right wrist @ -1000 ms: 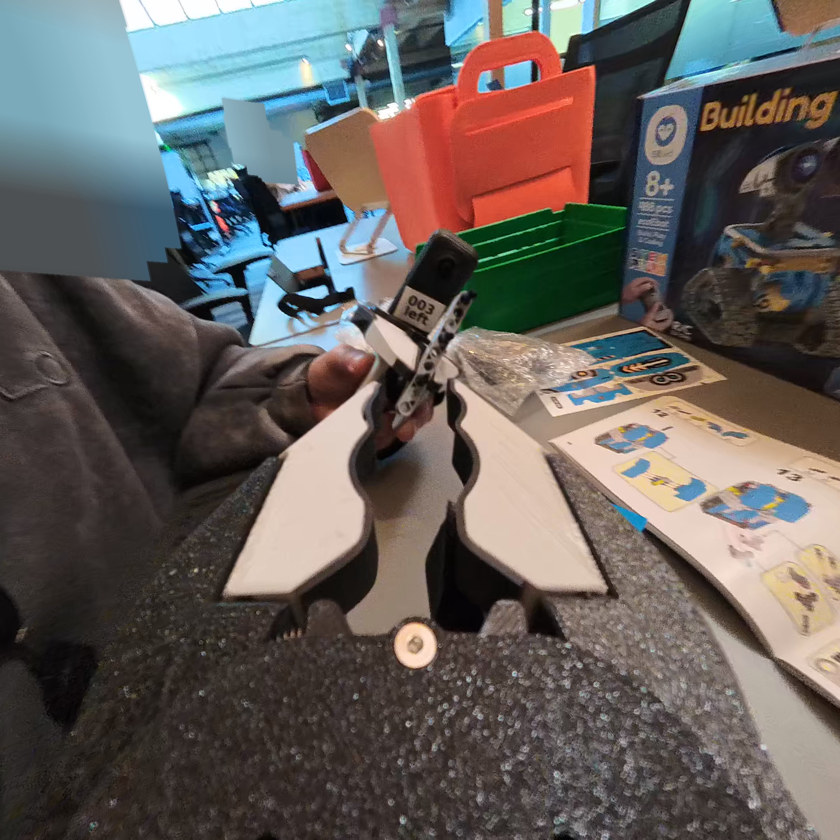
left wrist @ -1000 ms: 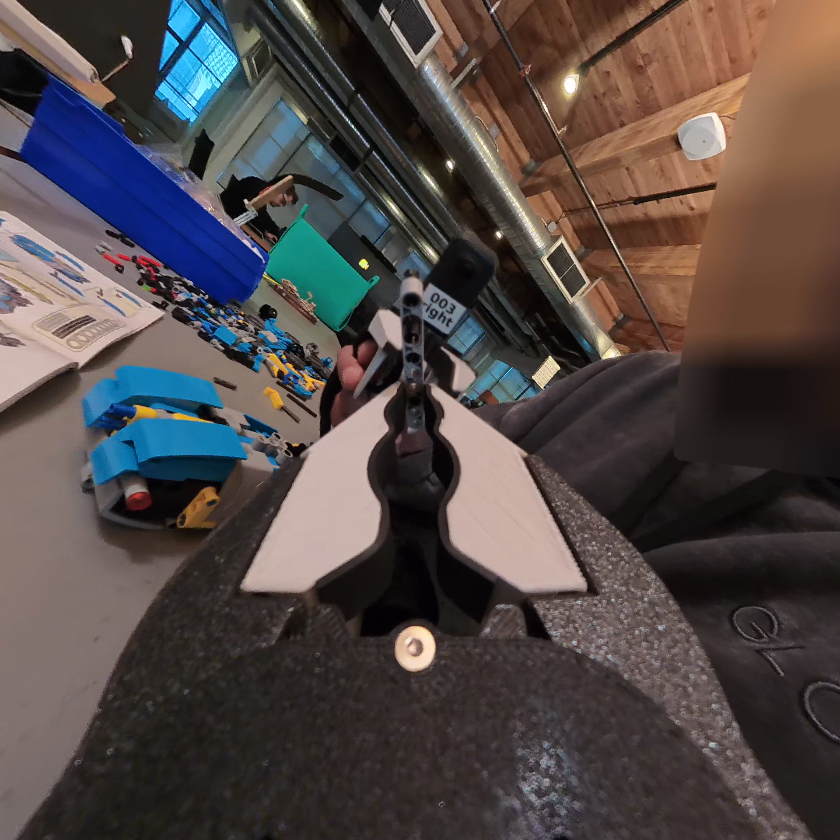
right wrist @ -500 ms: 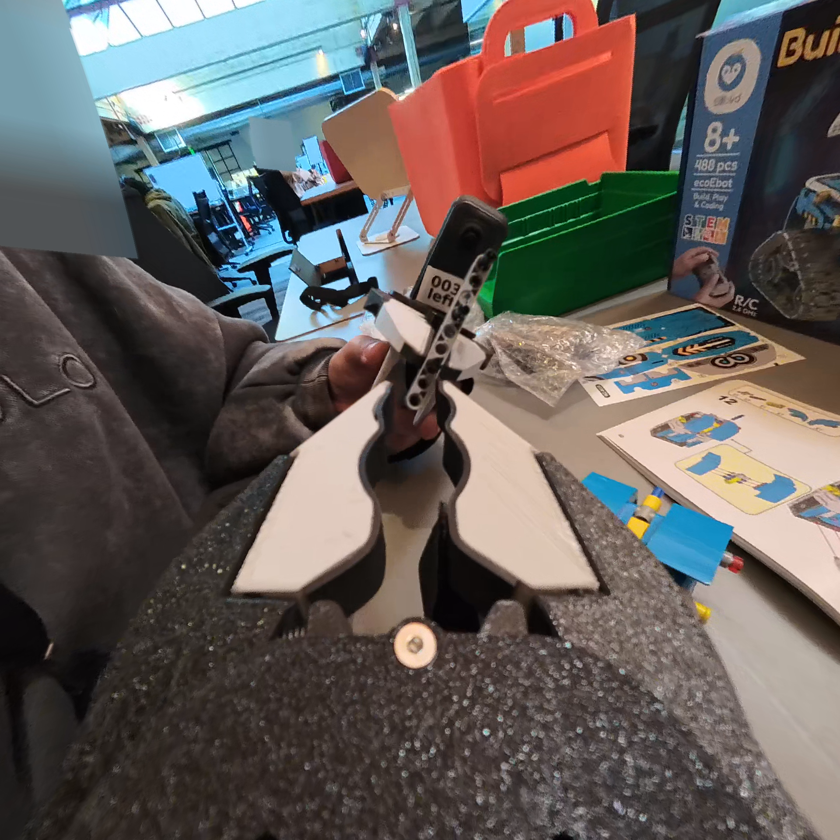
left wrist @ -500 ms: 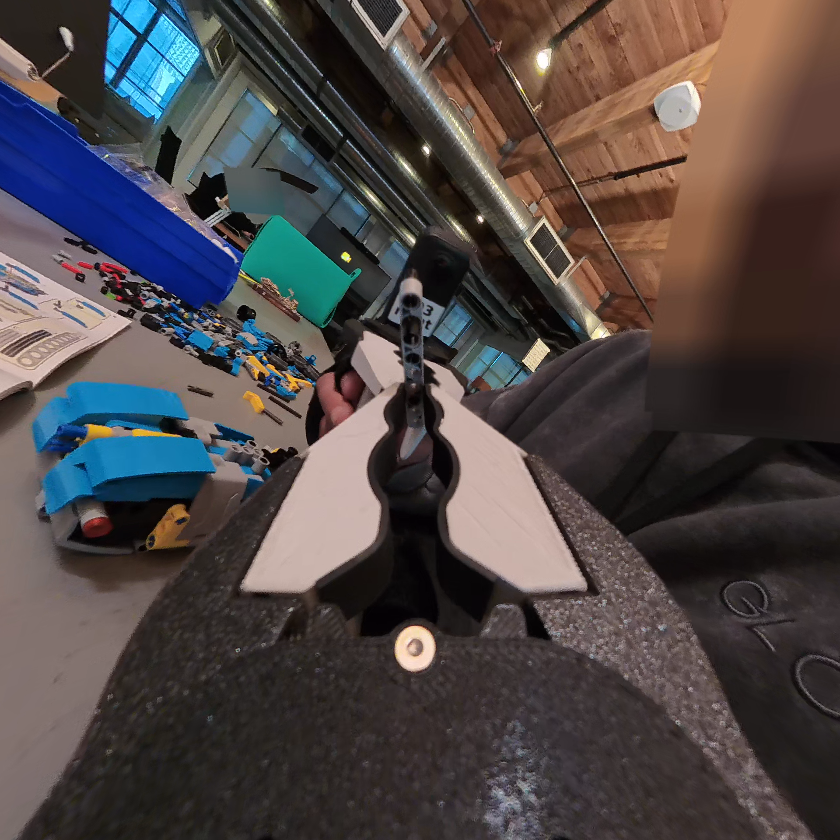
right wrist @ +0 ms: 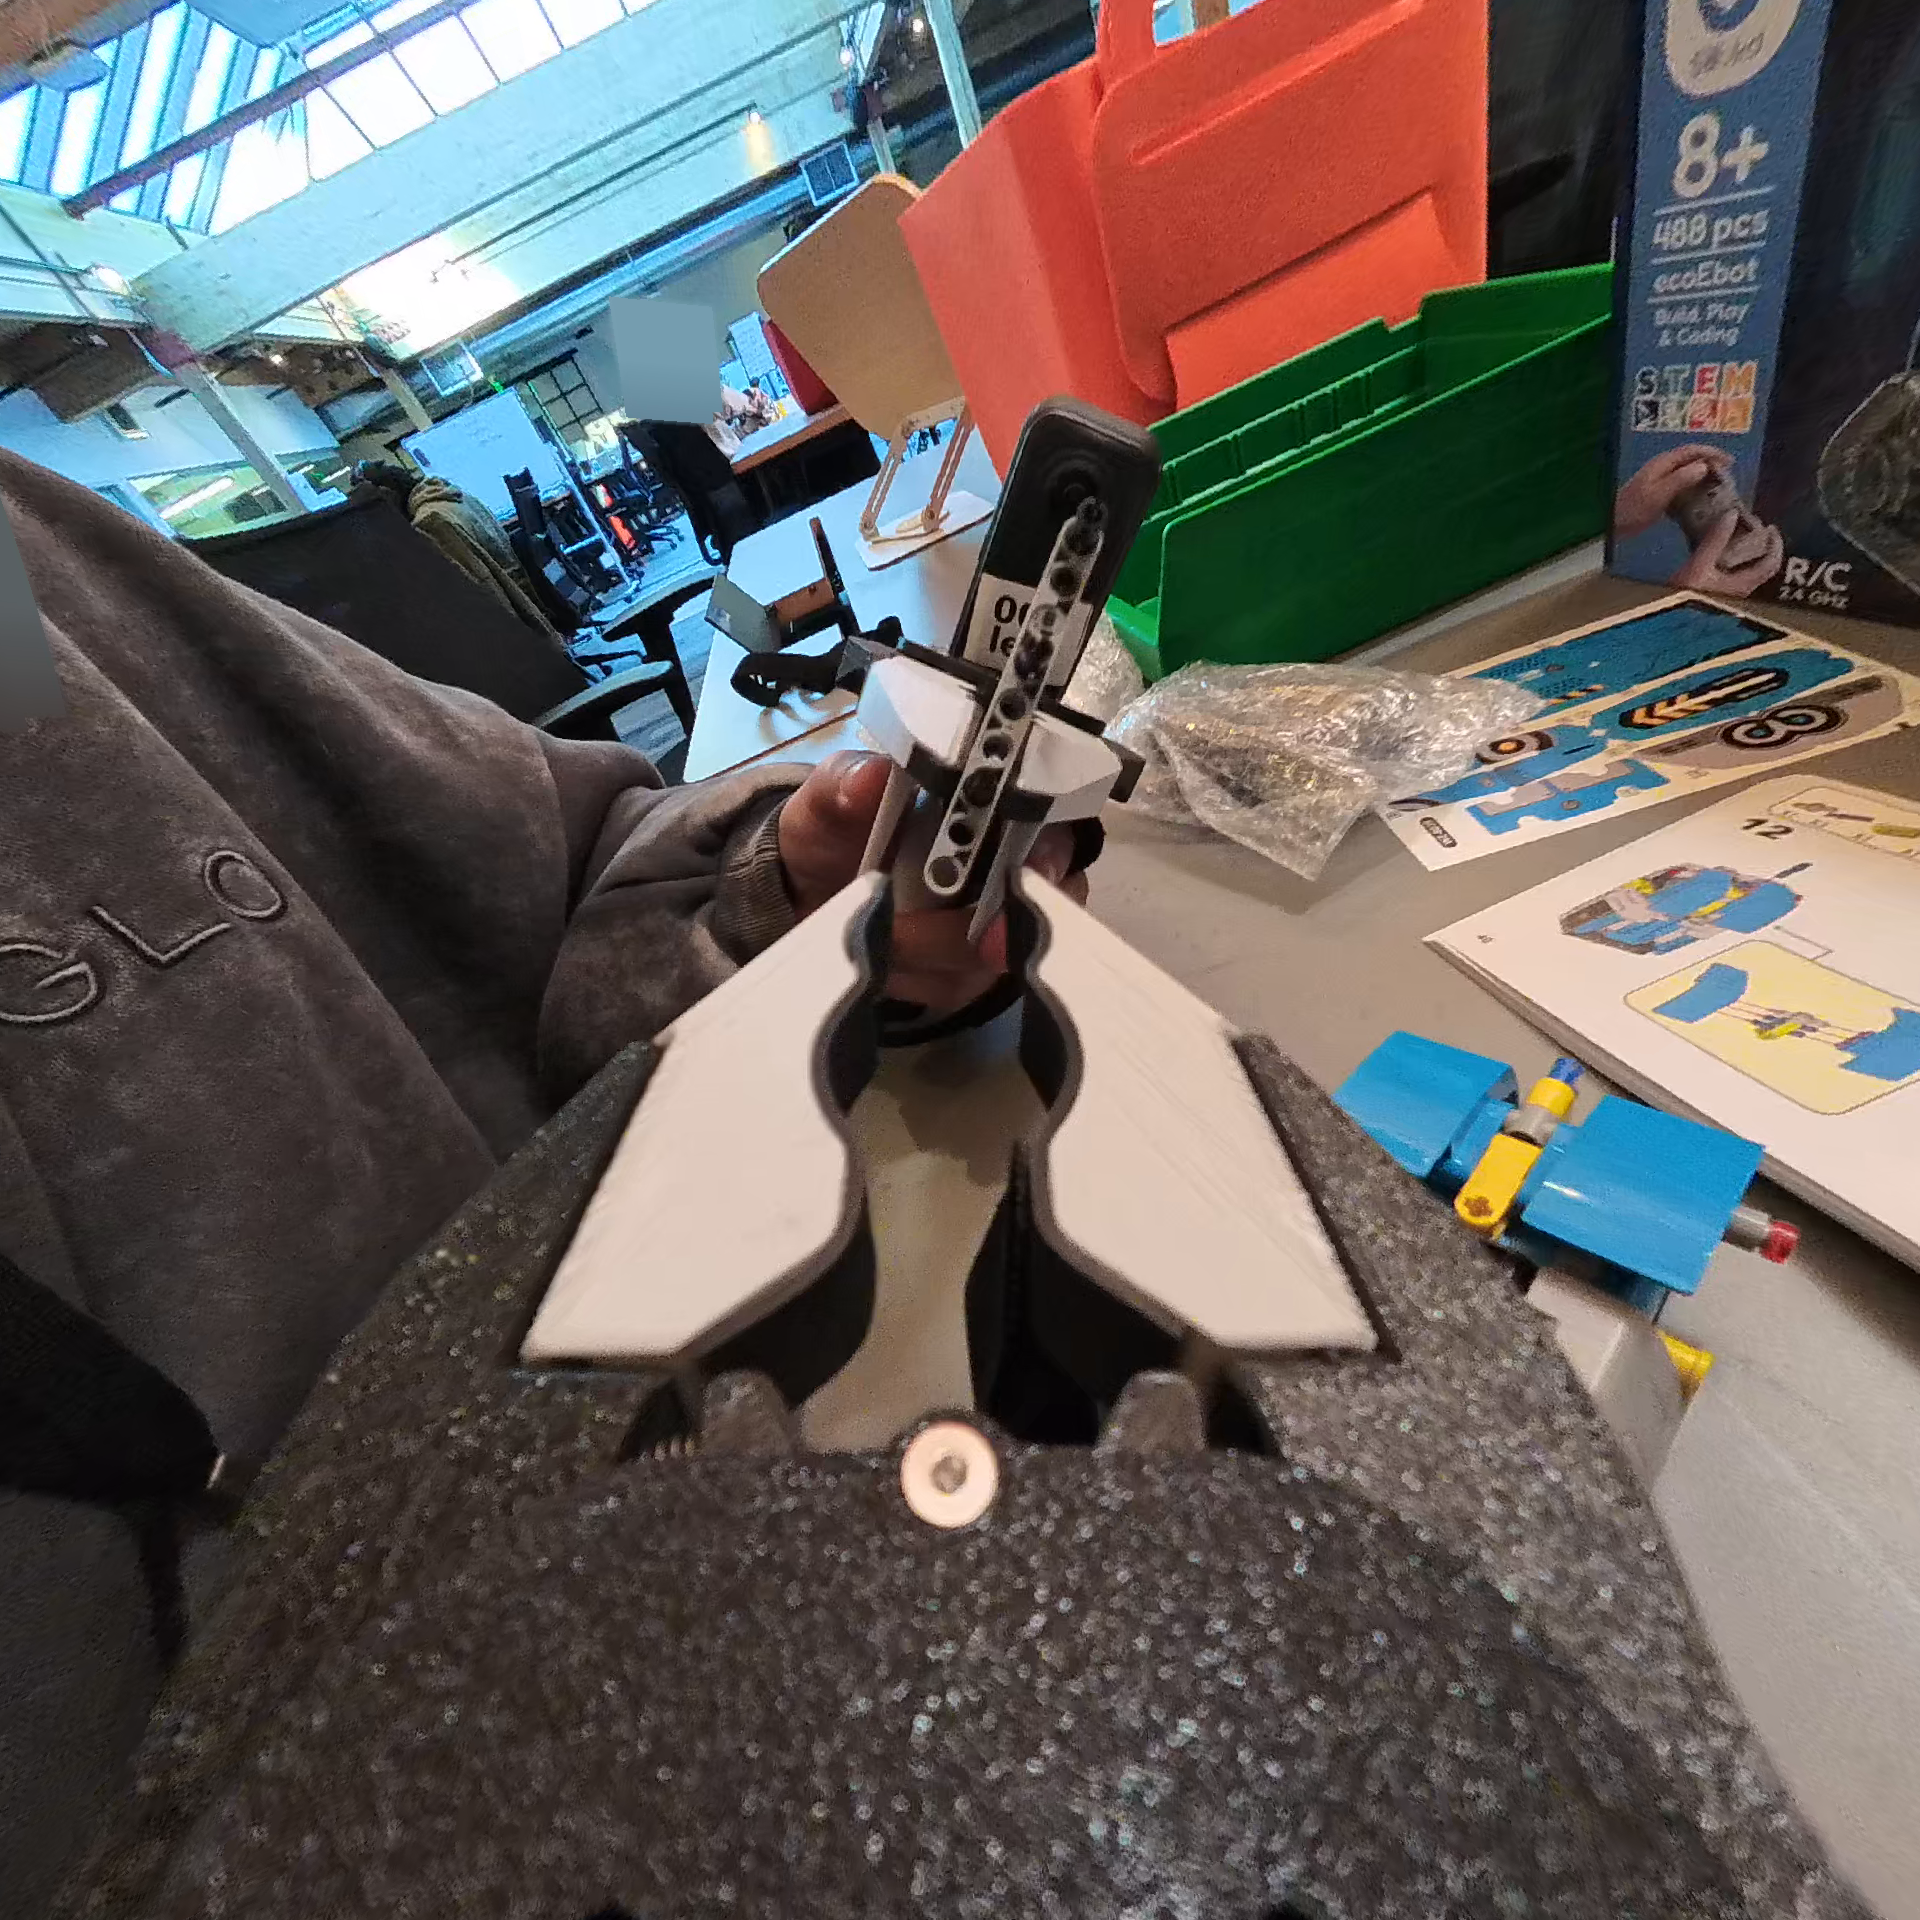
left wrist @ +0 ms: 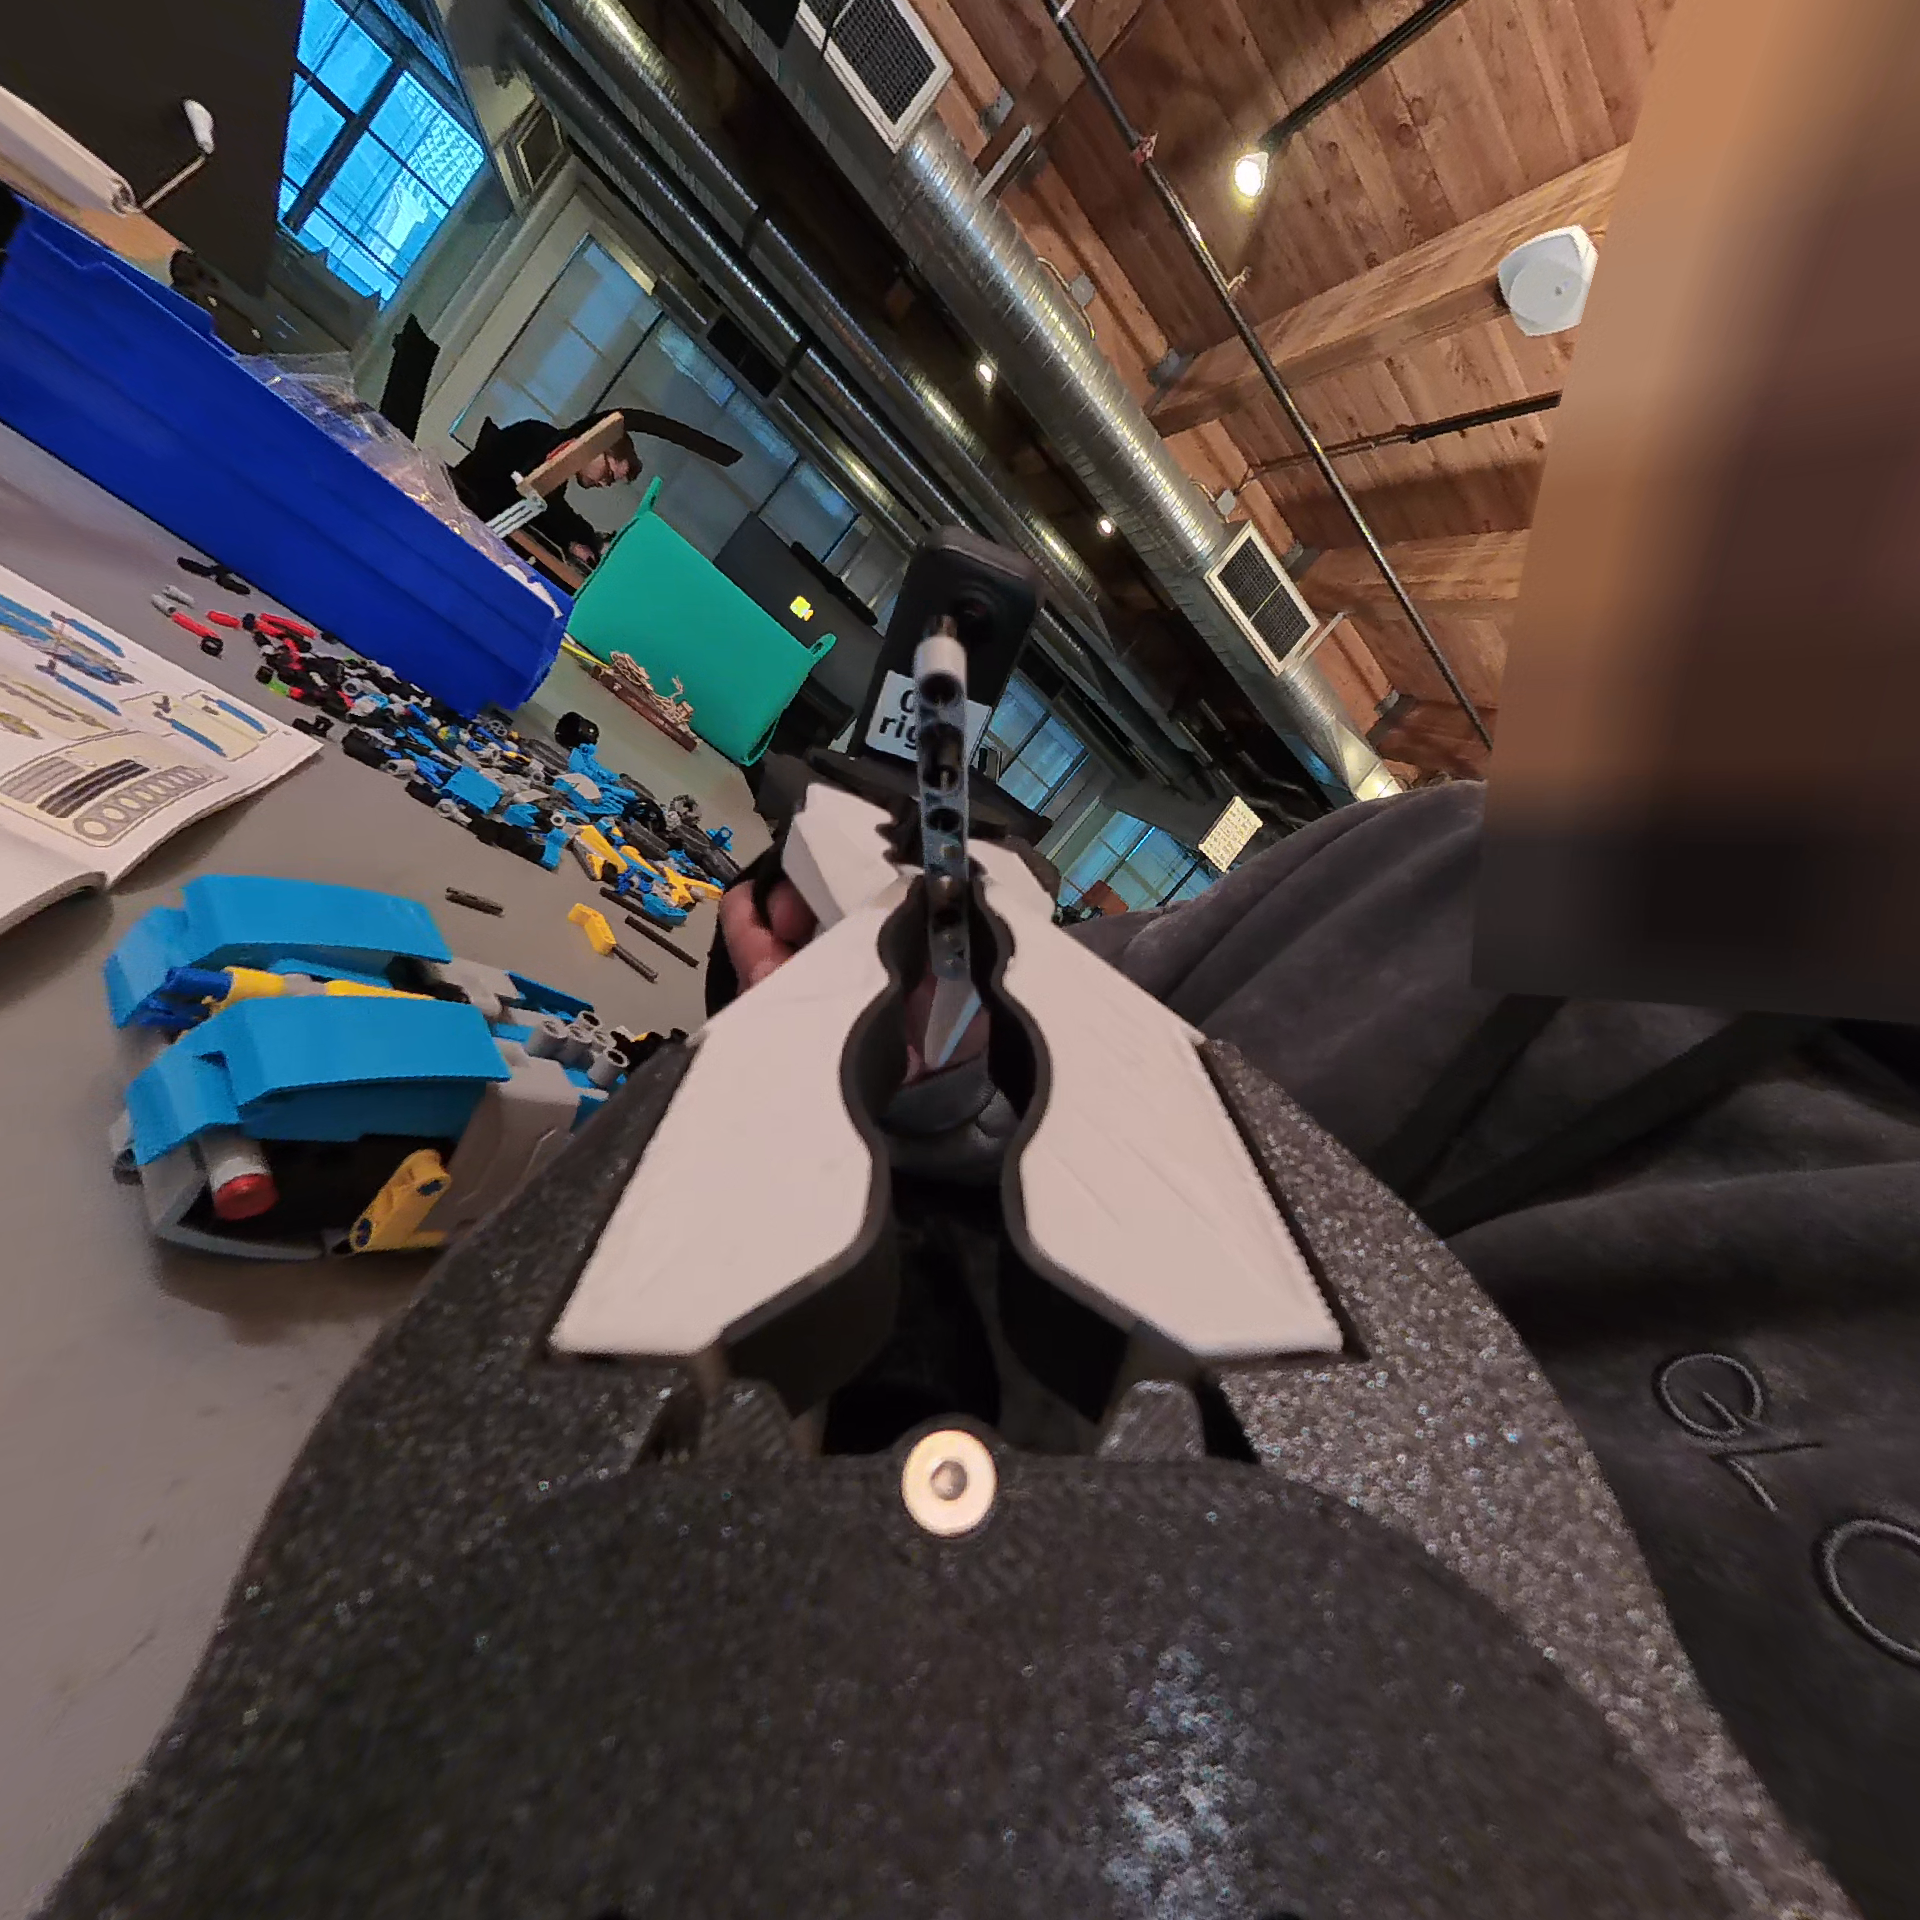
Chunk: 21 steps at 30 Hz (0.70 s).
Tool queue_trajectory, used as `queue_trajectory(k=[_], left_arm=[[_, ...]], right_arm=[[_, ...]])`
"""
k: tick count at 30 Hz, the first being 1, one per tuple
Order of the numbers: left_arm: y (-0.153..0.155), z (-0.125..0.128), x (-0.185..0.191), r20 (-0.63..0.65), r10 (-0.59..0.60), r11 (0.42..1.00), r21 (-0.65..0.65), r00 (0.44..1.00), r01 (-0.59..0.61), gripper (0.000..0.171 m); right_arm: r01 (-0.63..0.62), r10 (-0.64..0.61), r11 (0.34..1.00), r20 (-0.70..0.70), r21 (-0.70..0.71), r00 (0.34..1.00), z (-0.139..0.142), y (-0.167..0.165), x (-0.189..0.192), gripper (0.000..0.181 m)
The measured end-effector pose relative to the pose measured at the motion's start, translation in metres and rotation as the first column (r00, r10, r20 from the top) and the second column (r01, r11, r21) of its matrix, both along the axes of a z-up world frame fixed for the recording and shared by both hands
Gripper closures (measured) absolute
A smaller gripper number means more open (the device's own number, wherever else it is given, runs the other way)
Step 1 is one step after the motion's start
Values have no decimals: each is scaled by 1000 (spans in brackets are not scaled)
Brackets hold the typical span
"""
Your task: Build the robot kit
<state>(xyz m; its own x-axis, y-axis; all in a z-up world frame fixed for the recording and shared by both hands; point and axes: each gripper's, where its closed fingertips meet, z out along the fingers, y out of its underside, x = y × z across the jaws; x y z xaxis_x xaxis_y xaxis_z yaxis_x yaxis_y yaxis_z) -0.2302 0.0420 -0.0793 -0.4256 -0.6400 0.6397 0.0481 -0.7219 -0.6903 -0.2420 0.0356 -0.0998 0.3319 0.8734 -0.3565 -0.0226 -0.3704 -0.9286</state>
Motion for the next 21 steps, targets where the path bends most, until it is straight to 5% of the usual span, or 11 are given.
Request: queue_trajectory(k=[21], left_arm=[[9, -14, 4, -73, 11, 999, -47, 997, -15, 165]], right_arm=[[72, -71, 997, -48, 5, 996, 8, 11, 14, 165]])
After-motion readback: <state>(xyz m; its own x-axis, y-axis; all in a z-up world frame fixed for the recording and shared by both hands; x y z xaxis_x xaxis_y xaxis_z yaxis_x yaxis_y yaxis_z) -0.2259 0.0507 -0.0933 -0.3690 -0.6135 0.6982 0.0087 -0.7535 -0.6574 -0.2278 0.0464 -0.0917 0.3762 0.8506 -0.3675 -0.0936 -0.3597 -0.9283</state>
